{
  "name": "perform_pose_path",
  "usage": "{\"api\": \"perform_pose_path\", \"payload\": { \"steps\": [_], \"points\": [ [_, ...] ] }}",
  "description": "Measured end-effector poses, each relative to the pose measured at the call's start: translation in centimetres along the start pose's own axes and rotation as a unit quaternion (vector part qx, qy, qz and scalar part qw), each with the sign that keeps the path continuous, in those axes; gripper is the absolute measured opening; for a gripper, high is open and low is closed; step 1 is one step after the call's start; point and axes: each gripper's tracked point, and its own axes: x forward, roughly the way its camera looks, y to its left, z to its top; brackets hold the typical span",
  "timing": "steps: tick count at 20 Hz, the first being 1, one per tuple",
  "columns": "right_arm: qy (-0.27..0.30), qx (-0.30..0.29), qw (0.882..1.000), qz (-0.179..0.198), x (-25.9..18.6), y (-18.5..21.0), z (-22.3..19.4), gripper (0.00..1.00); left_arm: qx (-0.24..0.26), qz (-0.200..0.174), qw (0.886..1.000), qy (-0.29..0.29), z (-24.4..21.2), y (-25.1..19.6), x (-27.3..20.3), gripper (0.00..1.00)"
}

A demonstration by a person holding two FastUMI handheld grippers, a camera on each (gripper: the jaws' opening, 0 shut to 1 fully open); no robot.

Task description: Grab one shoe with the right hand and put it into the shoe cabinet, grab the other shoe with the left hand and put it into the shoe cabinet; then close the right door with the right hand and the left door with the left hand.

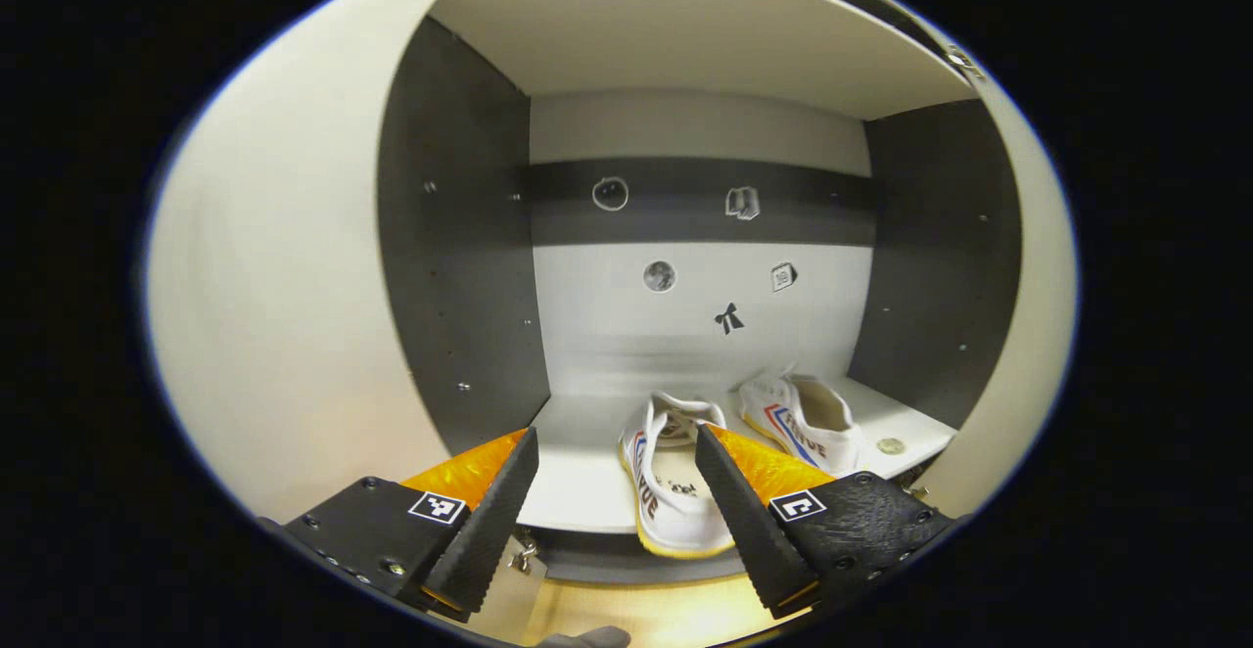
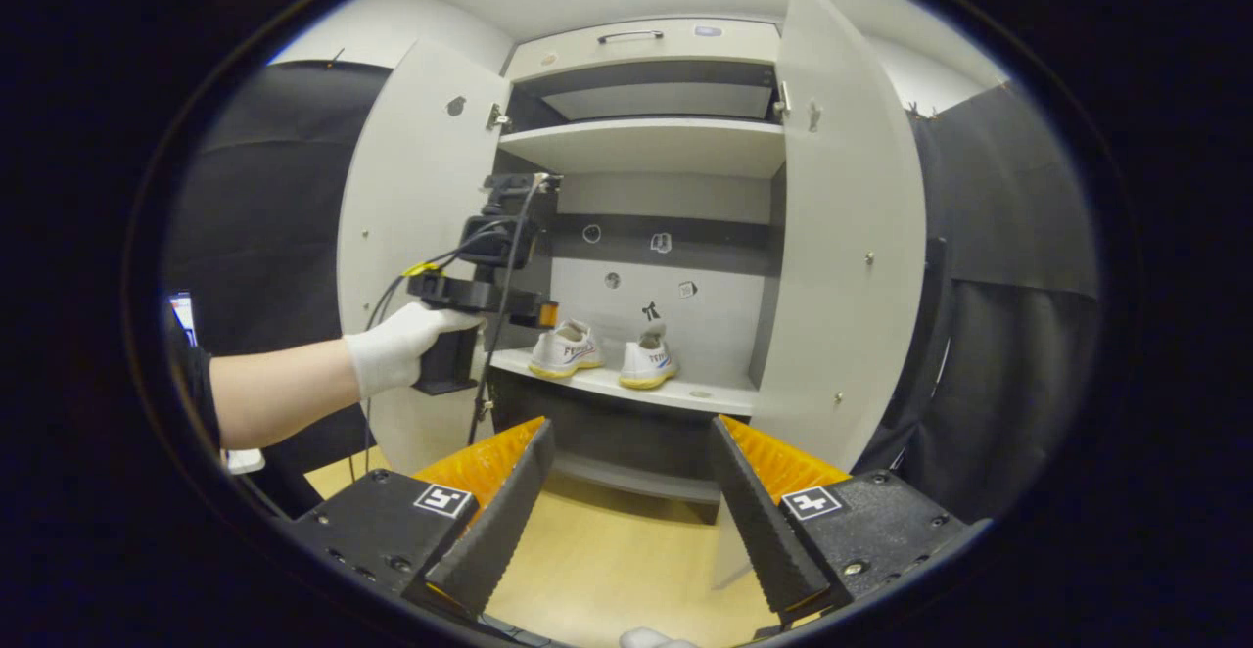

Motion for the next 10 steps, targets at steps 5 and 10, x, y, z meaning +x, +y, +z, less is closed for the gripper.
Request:
{"api": "perform_pose_path", "payload": {
  "steps": [5,10],
  "points": [
    [-0.007,0.015,0.999,-0.034,-1.5,-1.5,0.4,0.99,0.006,-0.015,0.998,-0.053,-0.5,-1.0,-8.8,0.96],
    [-0.018,0.019,0.997,-0.068,-3.3,-3.3,1.0,1.0,0.008,-0.034,0.998,-0.061,-2.6,-1.4,-16.9,0.96]
  ]
}}
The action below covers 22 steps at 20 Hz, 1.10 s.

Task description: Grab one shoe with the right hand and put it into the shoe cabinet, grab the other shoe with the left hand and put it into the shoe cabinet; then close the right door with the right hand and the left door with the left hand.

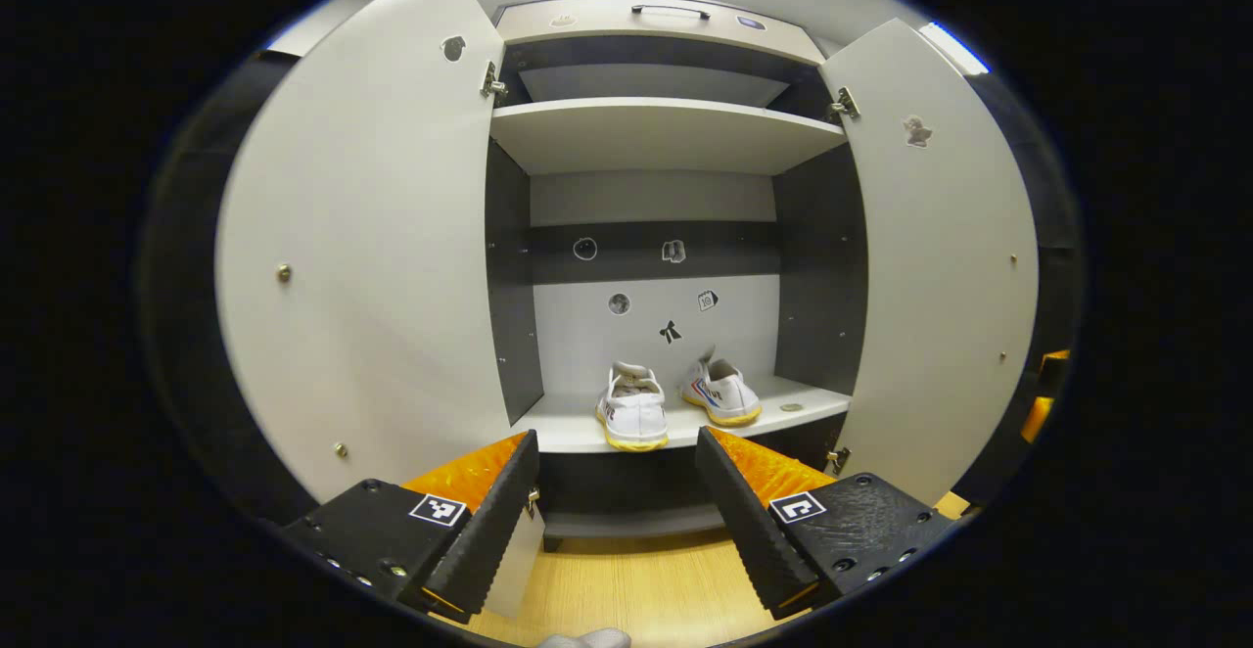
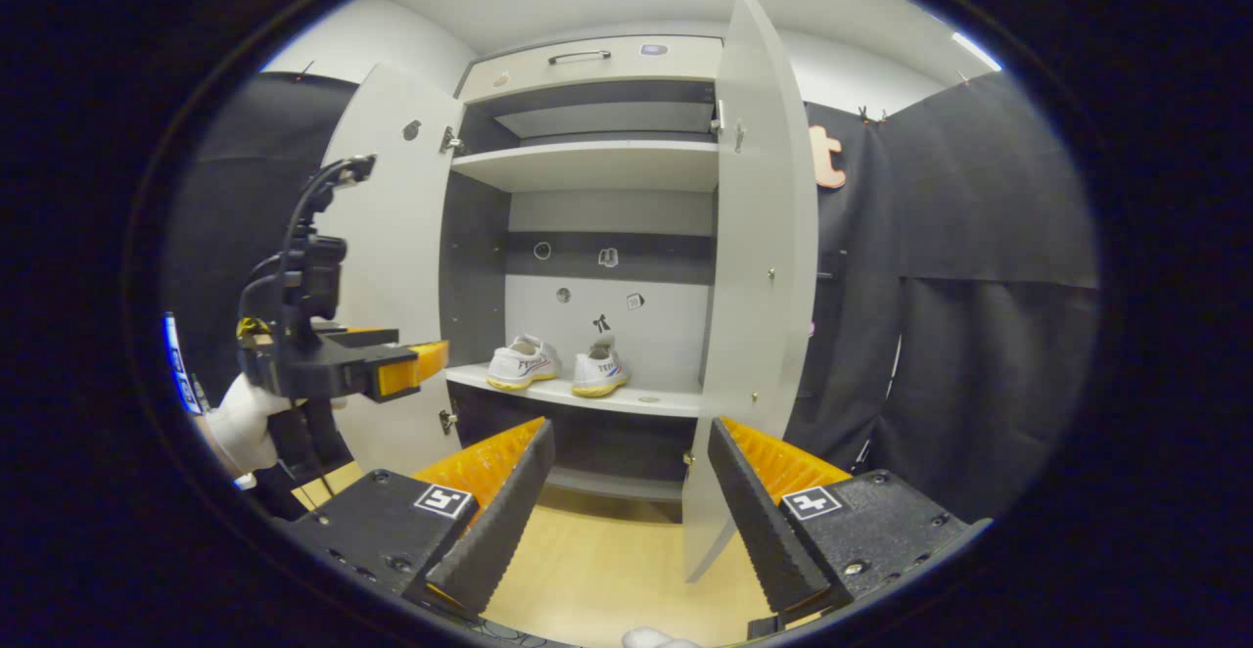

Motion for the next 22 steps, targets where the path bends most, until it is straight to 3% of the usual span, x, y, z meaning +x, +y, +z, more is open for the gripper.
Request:
{"api": "perform_pose_path", "payload": {
  "steps": [5,7,8,13,18,22],
  "points": [
    [-0.003,0.013,0.999,-0.034,-1.0,-1.9,0.1,1.0,0.006,0.013,1.0,-0.02,-1.2,0.1,-6.8,1.0],
    [0.004,0.019,0.999,-0.039,-1.1,-2.1,-0.6,1.0,0.001,0.018,1.0,-0.009,-2.6,0.3,-9.0,0.96],
    [0.007,0.02,0.999,-0.039,-1.1,-1.9,-0.8,1.0,0.001,0.022,1.0,-0.005,-2.9,0.5,-9.8,1.0],
    [0.005,0.03,0.998,-0.048,-0.7,-3.1,-0.2,1.0,0.0,0.029,0.999,0.016,-4.3,0.8,-11.5,0.96],
    [-0.017,0.027,0.993,-0.114,-0.1,-10.2,2.0,1.0,0.002,0.047,0.999,0.017,-4.2,1.6,-11.1,1.0],
    [-0.041,0.051,0.983,-0.17,0.6,-15.8,3.7,0.99,-0.003,0.058,0.998,0.015,-3.6,1.7,-10.8,0.96]
  ]
}}
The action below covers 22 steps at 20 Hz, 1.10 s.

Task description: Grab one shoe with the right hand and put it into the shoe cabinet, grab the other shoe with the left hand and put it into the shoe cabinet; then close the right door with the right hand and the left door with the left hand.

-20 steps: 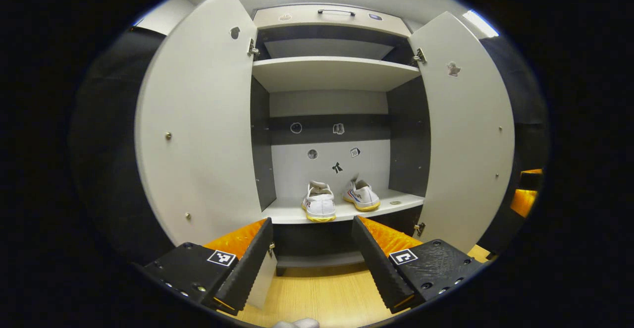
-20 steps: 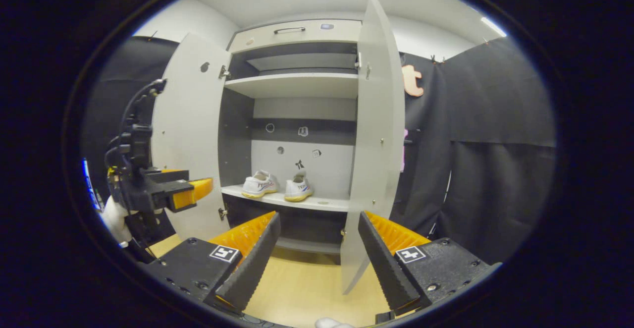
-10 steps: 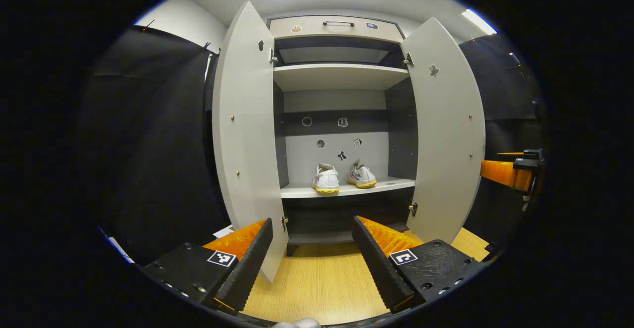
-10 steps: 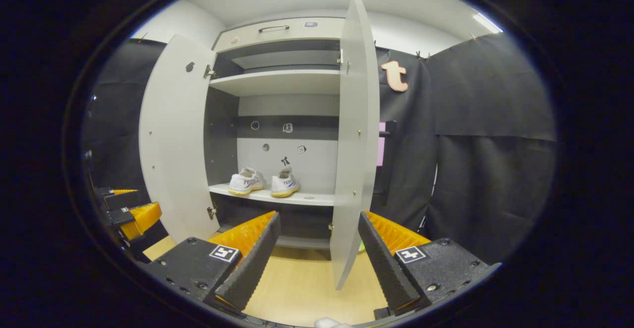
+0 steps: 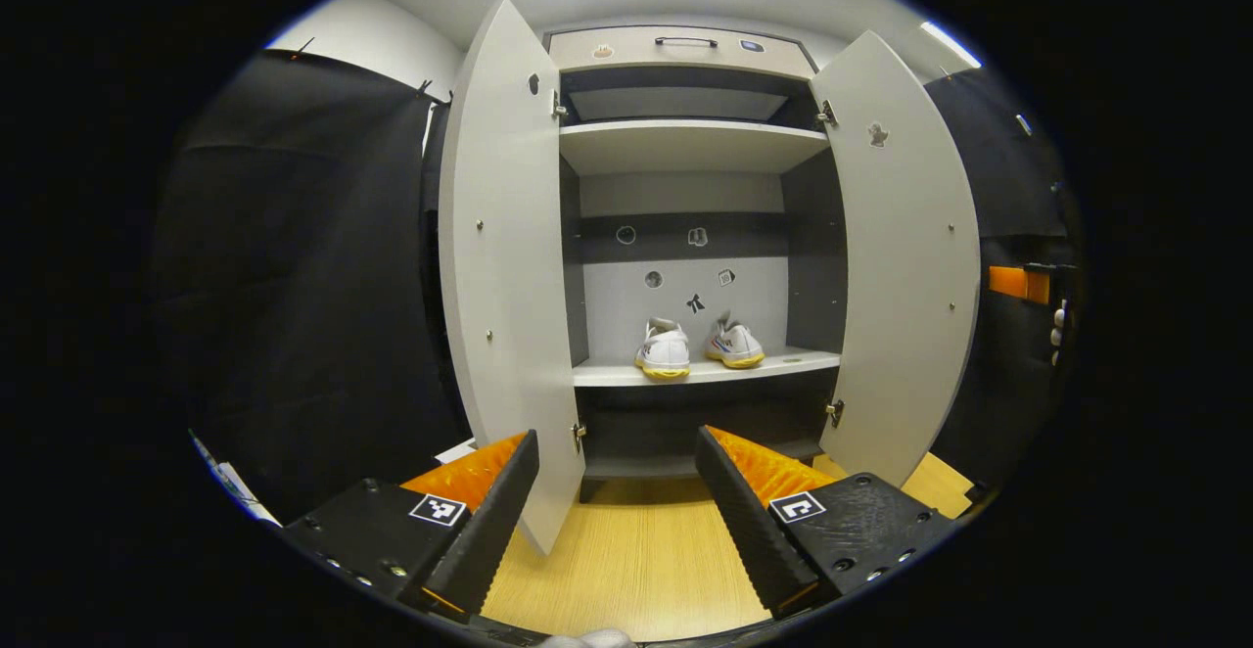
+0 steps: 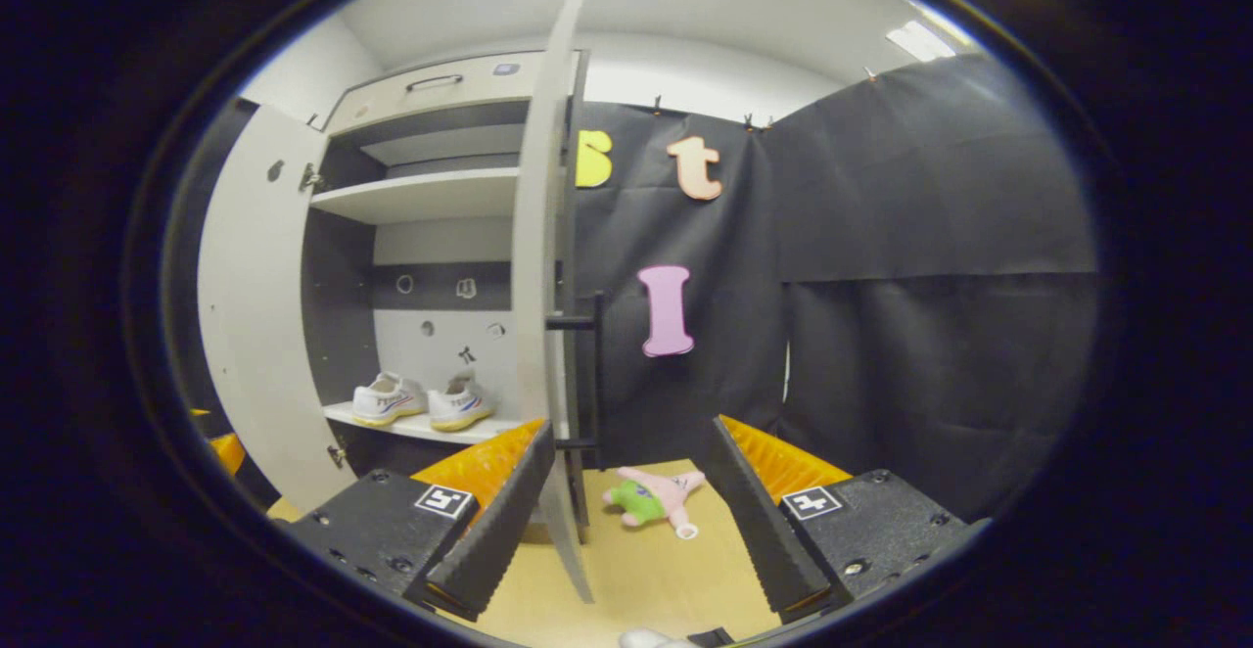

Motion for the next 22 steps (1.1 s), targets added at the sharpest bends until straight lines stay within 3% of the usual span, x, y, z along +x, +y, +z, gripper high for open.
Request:
{"api": "perform_pose_path", "payload": {
  "steps": [3,8,9,14,22],
  "points": [
    [0.01,0.015,1.0,-0.02,2.3,-1.7,0.1,1.0,-0.004,0.003,1.0,-0.003,0.2,-0.2,0.6,0.96],
    [0.038,-0.005,0.999,0.007,4.8,-0.5,-1.1,0.99,-0.003,0.011,1.0,0.004,-0.5,-0.3,1.3,0.96],
    [0.035,-0.009,0.999,0.009,4.9,-0.4,-1.0,0.92,-0.003,0.014,1.0,0.008,-0.7,-0.2,1.5,0.96],
    [0.027,-0.018,0.999,0.02,4.5,0.2,-0.2,0.94,-0.004,0.011,1.0,0.016,-1.1,-0.3,1.8,0.96],
    [0.018,-0.028,0.996,0.08,3.1,8.3,-0.3,0.94,0.002,0.018,1.0,0.02,-1.1,1.0,1.1,0.96]
  ]
}}
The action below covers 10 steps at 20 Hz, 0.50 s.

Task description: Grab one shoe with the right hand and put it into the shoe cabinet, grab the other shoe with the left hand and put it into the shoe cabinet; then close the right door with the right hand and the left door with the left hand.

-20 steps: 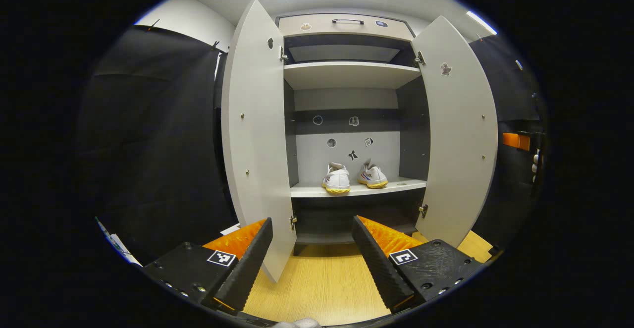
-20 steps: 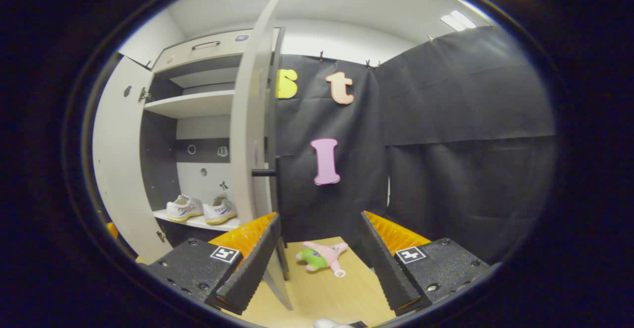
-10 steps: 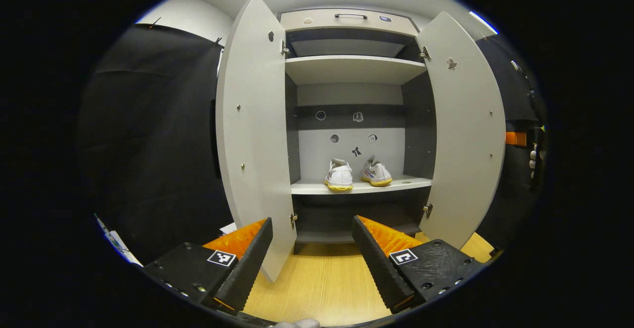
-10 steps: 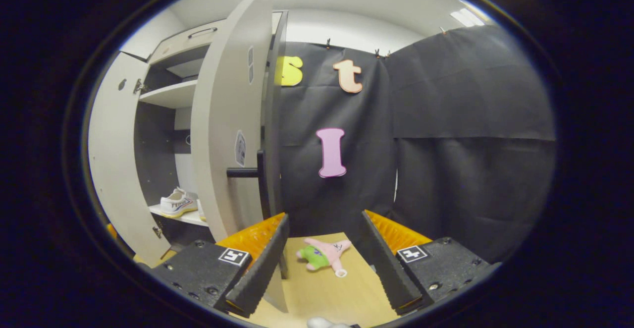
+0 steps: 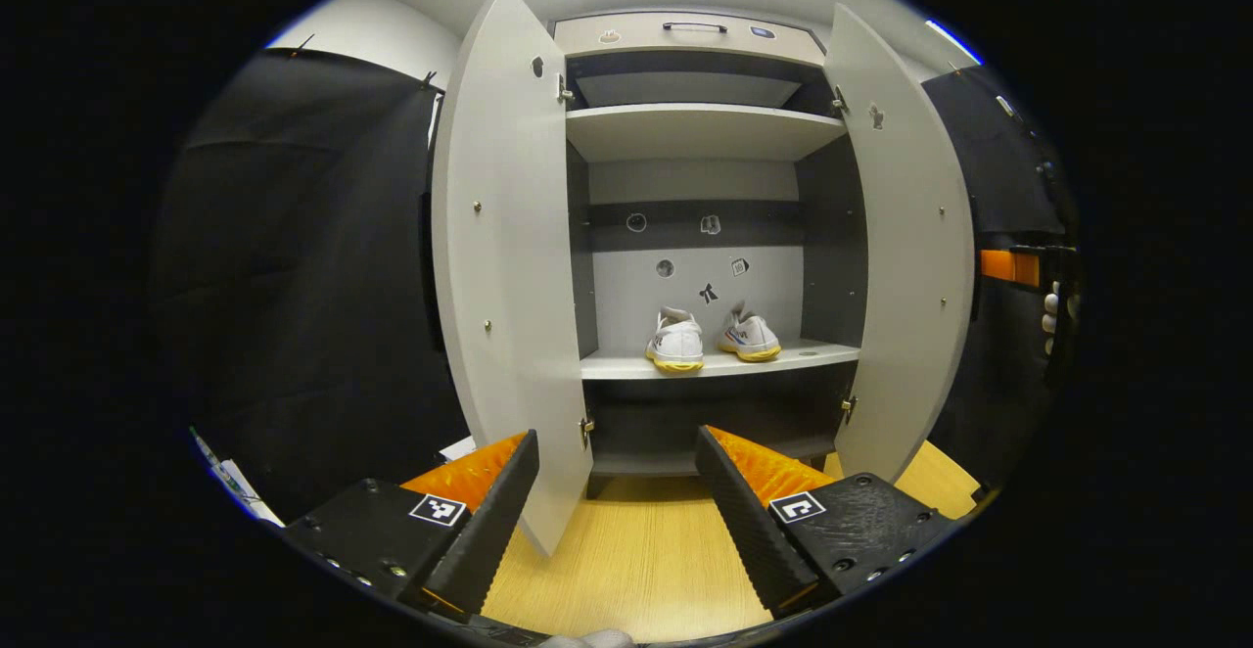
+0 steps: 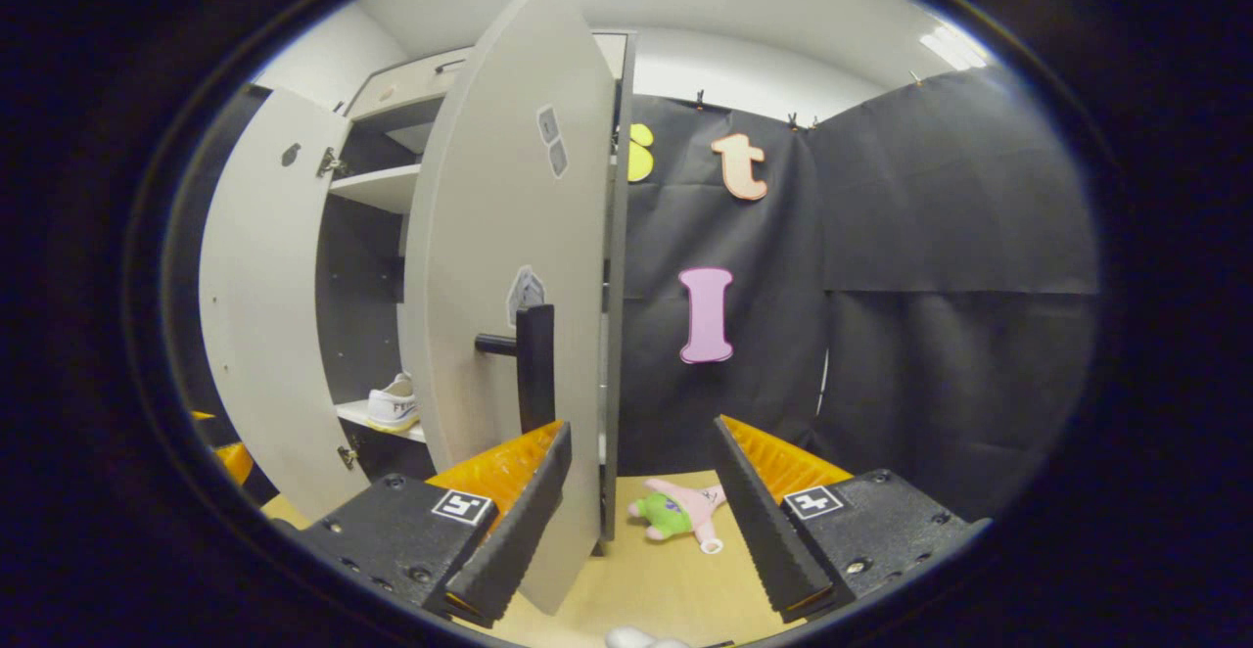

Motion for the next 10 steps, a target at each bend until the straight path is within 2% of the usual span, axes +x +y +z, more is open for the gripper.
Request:
{"api": "perform_pose_path", "payload": {
  "steps": [3,6,7,10],
  "points": [
    [0.0,0.001,1.0,0.022,0.6,2.8,0.0,0.94,0.001,0.008,1.0,0.003,-0.1,1.2,-0.7,0.96],
    [0.001,0.006,0.998,0.06,1.4,6.0,0.2,0.94,0.001,0.016,1.0,0.001,0.0,2.2,-1.2,0.96],
    [-0.004,0.009,0.997,0.07,1.4,7.1,0.6,0.87,0.0,0.02,1.0,0.002,-0.2,2.6,-1.4,0.96],
    [-0.02,0.0,0.996,0.084,0.8,9.0,1.4,0.95,-0.008,0.024,1.0,0.004,-0.2,3.4,-1.6,0.96]
  ]
}}
